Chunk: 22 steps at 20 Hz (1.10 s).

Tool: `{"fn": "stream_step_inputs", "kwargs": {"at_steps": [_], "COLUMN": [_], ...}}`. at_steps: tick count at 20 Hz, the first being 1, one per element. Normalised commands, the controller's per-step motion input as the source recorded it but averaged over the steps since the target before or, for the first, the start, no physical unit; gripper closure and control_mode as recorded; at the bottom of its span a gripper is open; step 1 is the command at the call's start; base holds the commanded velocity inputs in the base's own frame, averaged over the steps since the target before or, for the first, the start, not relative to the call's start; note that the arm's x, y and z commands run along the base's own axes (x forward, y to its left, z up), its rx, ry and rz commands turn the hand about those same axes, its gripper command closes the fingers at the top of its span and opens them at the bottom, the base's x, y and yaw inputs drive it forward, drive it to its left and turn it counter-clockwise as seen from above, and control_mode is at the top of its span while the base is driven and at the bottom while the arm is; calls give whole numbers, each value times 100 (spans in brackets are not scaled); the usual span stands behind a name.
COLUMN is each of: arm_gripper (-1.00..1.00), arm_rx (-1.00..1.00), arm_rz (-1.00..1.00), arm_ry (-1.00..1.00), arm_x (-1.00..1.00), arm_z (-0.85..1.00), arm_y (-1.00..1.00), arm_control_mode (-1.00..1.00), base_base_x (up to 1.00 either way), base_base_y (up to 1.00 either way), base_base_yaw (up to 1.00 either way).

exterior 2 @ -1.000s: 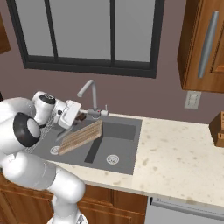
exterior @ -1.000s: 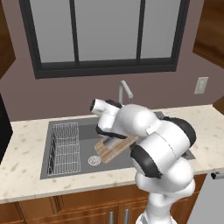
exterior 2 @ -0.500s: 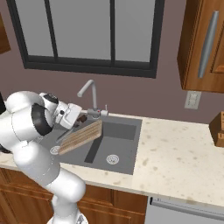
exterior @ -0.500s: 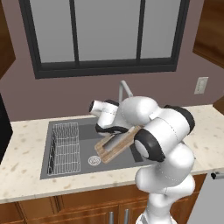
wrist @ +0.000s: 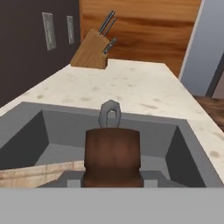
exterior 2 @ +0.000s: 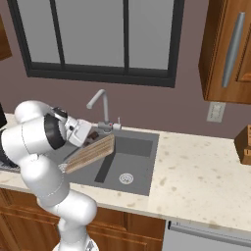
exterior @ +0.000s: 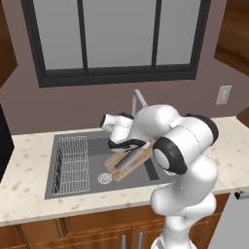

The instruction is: Move the cutting board and knife to the sink. Then move spray from the cabinet to the counter.

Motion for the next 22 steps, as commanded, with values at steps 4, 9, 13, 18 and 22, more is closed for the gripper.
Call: {"fn": "stream_step_inputs", "kwargs": {"at_steps": [4, 9, 13, 18, 22], "arm_gripper": [100, 100, 100, 100, 100], "arm_rx": [0, 0, 0, 0, 0], "arm_rz": [0, 0, -1, -1, -4], "arm_ry": [-1, -5, -5, -6, -10], "arm_x": [2, 5, 14, 16, 18], "arm_z": [-23, -21, -14, -6, -8], "arm_y": [0, 0, 0, 10, 13], "arm_control_mode": [-100, -100, -100, -100, -100], "base_base_x": [0, 0, 0, 0, 0], "base_base_y": [0, 0, 0, 0, 0], "base_base_yaw": [0, 0, 0, 0, 0]}}
